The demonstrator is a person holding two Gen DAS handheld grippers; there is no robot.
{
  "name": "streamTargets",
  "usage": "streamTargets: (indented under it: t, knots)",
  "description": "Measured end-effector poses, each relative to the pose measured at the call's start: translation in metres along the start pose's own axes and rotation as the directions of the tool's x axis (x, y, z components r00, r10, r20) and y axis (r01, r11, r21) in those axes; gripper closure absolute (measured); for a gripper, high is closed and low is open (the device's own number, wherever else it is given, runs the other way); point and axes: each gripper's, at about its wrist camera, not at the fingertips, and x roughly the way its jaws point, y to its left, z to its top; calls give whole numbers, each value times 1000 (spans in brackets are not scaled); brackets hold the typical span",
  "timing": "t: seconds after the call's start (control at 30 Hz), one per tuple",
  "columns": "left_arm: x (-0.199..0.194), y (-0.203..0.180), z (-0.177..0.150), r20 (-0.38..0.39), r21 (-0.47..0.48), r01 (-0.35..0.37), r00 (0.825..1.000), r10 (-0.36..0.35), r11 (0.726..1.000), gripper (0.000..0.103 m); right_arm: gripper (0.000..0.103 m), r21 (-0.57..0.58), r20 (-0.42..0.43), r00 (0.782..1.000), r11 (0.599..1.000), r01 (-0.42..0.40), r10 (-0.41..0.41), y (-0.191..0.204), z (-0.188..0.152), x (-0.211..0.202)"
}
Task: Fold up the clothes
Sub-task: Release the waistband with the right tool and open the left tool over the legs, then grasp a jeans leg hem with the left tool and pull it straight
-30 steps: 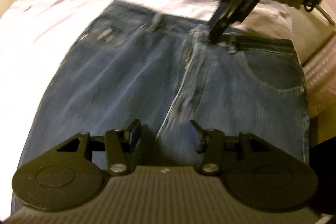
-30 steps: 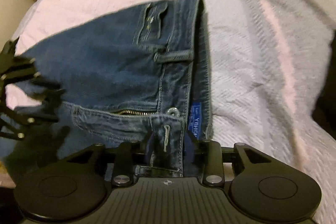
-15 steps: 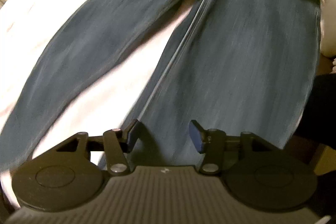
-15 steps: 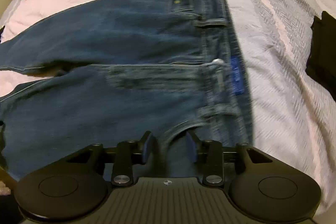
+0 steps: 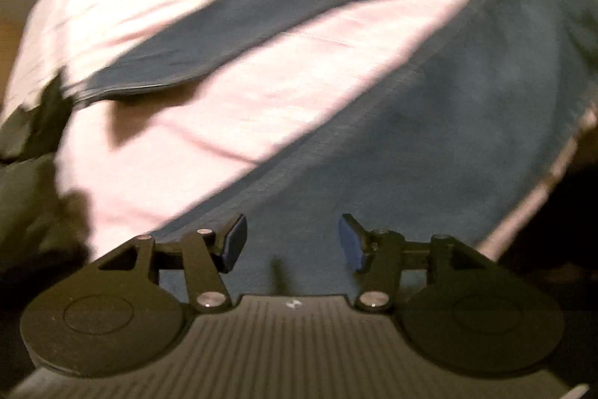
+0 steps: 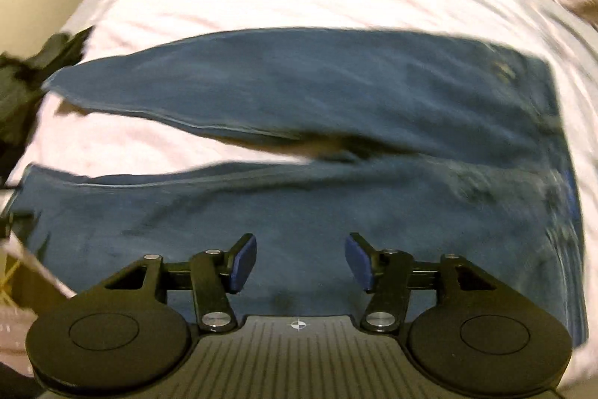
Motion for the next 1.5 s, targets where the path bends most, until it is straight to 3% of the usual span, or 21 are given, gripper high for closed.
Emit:
streamTargets:
  t: [0.13, 0.2, 0.33, 0.47, 0.57, 0.63, 0.7, 0.73, 0.8, 0.83, 0.9, 0.93, 0.97, 1.0, 1.03, 1.07, 1.17, 1.23, 1.4, 1.43, 1.5]
  knots:
    - [2, 29, 15, 30, 91, -148, 989, 146, 985, 42, 45, -93, 14, 998, 994, -58, 59, 34, 29, 19]
    - [5, 51, 19, 71, 124, -165, 985, 157, 979, 37, 45, -146, 27, 996, 986, -75, 80, 54, 44, 26]
    - [20, 122, 58, 93, -41, -75, 992, 79, 996, 37, 44, -188, 52, 993, 978, -90, 102, 96, 65, 33]
    - [46, 199, 91, 101, -247, 67, 994, -43, 967, 34, 42, -210, 52, 995, 975, -67, 80, 141, 78, 51]
    - [85, 254, 112, 46, -400, 190, 981, -187, 897, 34, 41, -182, 39, 999, 983, -10, 17, 168, 82, 69]
    - [114, 277, 121, -20, -473, 252, 955, -296, 845, 34, 41, -109, 25, 1000, 994, 4, -2, 187, 84, 80]
    - [140, 288, 125, -54, -524, 297, 924, -379, 798, 36, 41, -71, 0, 1000, 997, -8, 8, 201, 85, 90]
    - [153, 293, 126, -53, -558, 332, 901, -431, 761, 37, 41, -79, -6, 1000, 997, -7, 7, 208, 87, 92]
    - [170, 298, 126, -27, -621, 395, 852, -522, 677, 54, 41, -94, -16, 1000, 996, -6, 5, 222, 92, 98]
    - [175, 298, 127, -17, -632, 415, 836, -548, 654, 62, 41, -102, -22, 1000, 995, -6, 4, 229, 95, 101]
    - [171, 297, 133, 9, -592, 428, 851, -526, 683, 83, 41, -117, -32, 999, 993, -5, 1, 243, 99, 106]
    - [159, 294, 138, 45, -524, 421, 882, -469, 741, 83, 41, -124, -38, 999, 992, -5, 0, 250, 102, 109]
    - [137, 286, 142, 123, -405, 383, 922, -366, 830, 87, 41, -132, -43, 999, 991, -4, -1, 258, 104, 112]
    - [109, 272, 144, 219, -244, 315, 939, -264, 917, 88, 41, -138, -47, 999, 990, -3, -3, 264, 106, 114]
    - [92, 259, 143, 269, -118, 252, 939, -214, 960, 87, 41, -128, -38, 999, 992, 2, -7, 263, 109, 113]
    - [85, 252, 141, 271, -89, 227, 942, -195, 970, 87, 41, -118, -29, 1000, 993, 7, -10, 263, 112, 112]
    - [112, 256, 134, 73, -238, 256, 967, -245, 937, 77, 41, -101, -21, 1000, 995, 20, -22, 262, 117, 109]
    - [132, 258, 128, -55, -290, 236, 963, -262, 928, 78, 41, -93, -21, 999, 995, 28, -30, 263, 119, 108]
    - [137, 266, 127, -75, -368, 279, 942, -327, 887, 75, 40, -75, -32, 998, 996, 50, -52, 263, 117, 104]
    - [140, 272, 127, -49, -410, 309, 932, -359, 858, 75, 40, -66, -38, 998, 996, 53, -56, 262, 115, 104]
    - [150, 287, 130, 9, -492, 365, 910, -415, 790, 64, 40, -48, -44, 997, 997, 62, -64, 260, 109, 103]
